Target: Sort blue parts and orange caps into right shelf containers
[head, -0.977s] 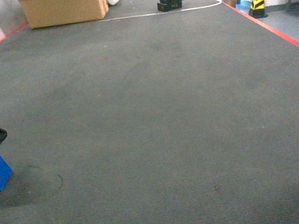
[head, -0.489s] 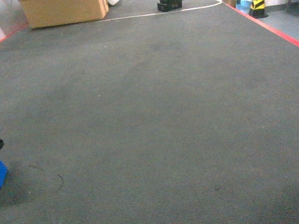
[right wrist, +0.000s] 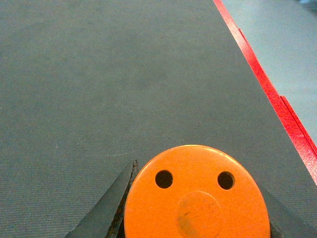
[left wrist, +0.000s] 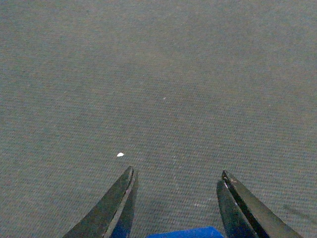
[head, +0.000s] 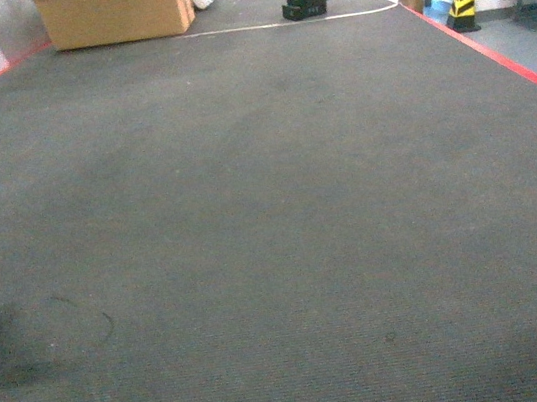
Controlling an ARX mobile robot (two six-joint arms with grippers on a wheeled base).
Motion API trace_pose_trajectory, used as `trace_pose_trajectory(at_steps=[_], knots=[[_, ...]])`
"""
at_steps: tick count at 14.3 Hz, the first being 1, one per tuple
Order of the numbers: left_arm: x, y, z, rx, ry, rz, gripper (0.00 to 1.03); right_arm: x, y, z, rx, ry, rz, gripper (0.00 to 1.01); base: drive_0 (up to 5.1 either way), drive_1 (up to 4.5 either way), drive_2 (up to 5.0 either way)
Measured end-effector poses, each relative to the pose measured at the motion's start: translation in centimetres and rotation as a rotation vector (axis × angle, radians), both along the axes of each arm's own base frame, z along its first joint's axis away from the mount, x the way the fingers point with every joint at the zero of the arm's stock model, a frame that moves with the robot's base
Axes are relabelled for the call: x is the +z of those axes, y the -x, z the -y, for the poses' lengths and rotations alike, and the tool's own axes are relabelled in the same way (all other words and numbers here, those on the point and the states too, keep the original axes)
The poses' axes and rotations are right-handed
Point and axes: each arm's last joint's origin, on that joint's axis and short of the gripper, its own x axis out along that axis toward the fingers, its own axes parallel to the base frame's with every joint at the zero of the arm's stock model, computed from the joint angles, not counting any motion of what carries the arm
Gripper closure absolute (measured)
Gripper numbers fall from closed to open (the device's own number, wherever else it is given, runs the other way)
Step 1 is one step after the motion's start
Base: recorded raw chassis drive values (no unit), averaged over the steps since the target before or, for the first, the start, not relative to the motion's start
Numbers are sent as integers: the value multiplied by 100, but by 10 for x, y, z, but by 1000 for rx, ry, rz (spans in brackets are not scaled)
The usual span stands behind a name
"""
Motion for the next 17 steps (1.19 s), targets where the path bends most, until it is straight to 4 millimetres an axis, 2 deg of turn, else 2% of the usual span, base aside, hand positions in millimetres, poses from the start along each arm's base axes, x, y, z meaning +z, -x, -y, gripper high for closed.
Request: trace_pose_trajectory(at_steps=[2,4,6,7,8,9,10,17], knots=[[14,14,2,5,-26,26,59,0,0,0,0,0,0,57,0,0,0],[54,39,9,-9,-76,157,59,0,0,0,0,0,0,57,0,0,0],[87,86,20,-26,-120,261,59,0,0,0,0,0,0,57,0,0,0],[92,116,29,-18,-131,277,59,0,0,0,0,0,0,57,0,0,0],[94,138,35,10,-156,315,59,0,0,0,0,0,0,57,0,0,0],[102,146,37,12,-168,368,59,0,0,0,0,0,0,57,0,0,0],[108,145,37,14,-174,395,59,0,0,0,0,0,0,57,0,0,0],[104,144,37,12,-169,371,59,0,0,0,0,0,0,57,0,0,0]])
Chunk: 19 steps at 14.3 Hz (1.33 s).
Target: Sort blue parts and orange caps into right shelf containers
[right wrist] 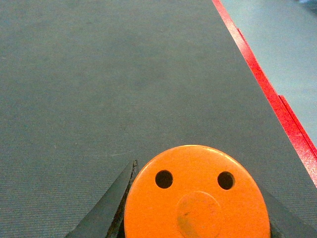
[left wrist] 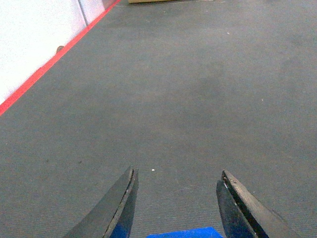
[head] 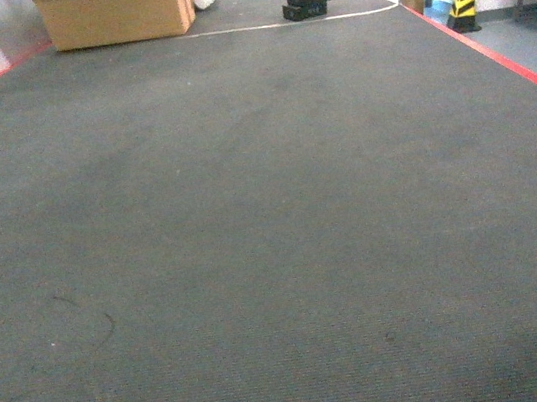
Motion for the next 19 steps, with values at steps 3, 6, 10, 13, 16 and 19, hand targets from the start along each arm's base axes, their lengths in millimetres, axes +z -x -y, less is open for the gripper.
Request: trace_pose_trajectory(at_steps=[3,6,10,13,16,19], knots=[[0,0,0,6,-1,0,59,0,0,0,2,-1,1,57,0,0,0],[0,0,0,6,-1,1,59,0,0,0,2,-1,0,57,475,-357,-137],[0,0,0,6,-2,2,59,0,0,0,0,0,1,57,489,-340,-131],[0,0,0,6,-1,-1,59,0,0,0,0,0,0,57,483,-343,-150],[0,0,0,6,-1,-2,59,0,0,0,0,0,-1,57,493,-328,-149],[0,0,0,6,-1,-1,59,0,0,0,0,0,0,57,502,-316,-143]])
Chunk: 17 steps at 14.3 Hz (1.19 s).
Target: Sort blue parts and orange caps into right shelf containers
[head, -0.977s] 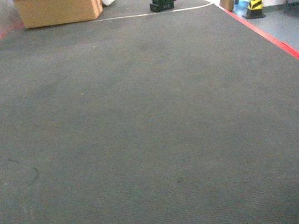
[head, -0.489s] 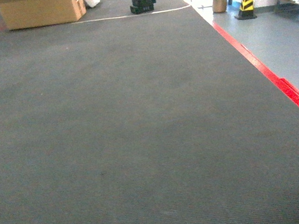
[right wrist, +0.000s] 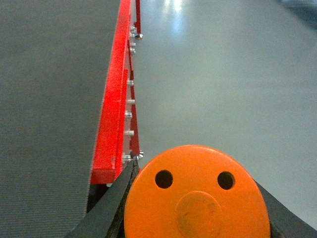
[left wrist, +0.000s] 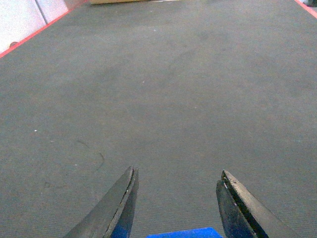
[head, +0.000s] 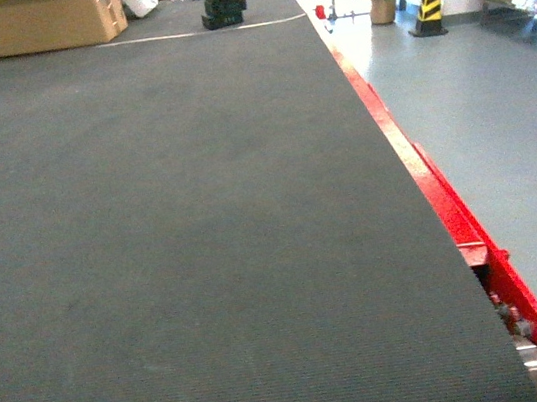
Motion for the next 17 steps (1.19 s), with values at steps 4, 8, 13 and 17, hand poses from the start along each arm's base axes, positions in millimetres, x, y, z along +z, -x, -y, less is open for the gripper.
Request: trace_pose_trajectory(at_steps=[4,8,13,17], knots=[[0,0,0,1,0,-3,59,0,0,0,0,0,-1,57,493,-239,-239],[0,0,0,-3,0,3,59,0,0,0,0,0,1,57,493,-238,-238],[0,0,0,-4,0,1,59,0,0,0,1,0,0,57,498,-233,-233],[0,0,0,-4,0,1,59,0,0,0,0,0,-2,57,506,-226,-226]])
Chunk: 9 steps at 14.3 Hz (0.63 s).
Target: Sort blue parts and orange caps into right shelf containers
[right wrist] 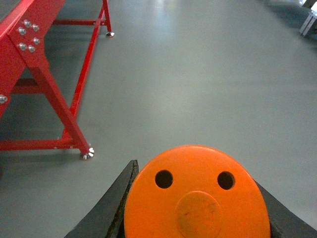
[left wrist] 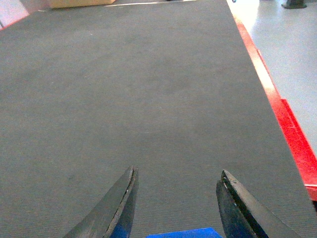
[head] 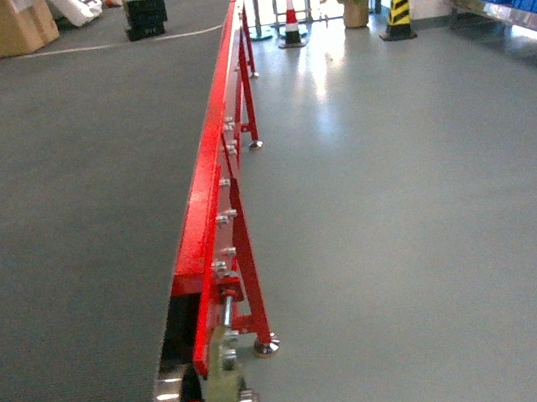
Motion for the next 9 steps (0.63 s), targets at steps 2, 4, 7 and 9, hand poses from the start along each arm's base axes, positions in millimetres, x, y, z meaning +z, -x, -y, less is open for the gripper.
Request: trace_pose_trajectory(at_steps=[2,4,7,9], knots=[[0,0,0,0,0,0,59,1,0,0,0,-1,5,57,505,-227,-227],[0,0,0,0,0,0,59,0,0,0,0,0,2,57,502,-230,-230],[0,0,0,-1,0,0,59,0,0,0,0,0,2,57,504,-228,-228],[0,0,0,0,0,1,59,0,0,0,0,0,1,57,493,-243,-243]])
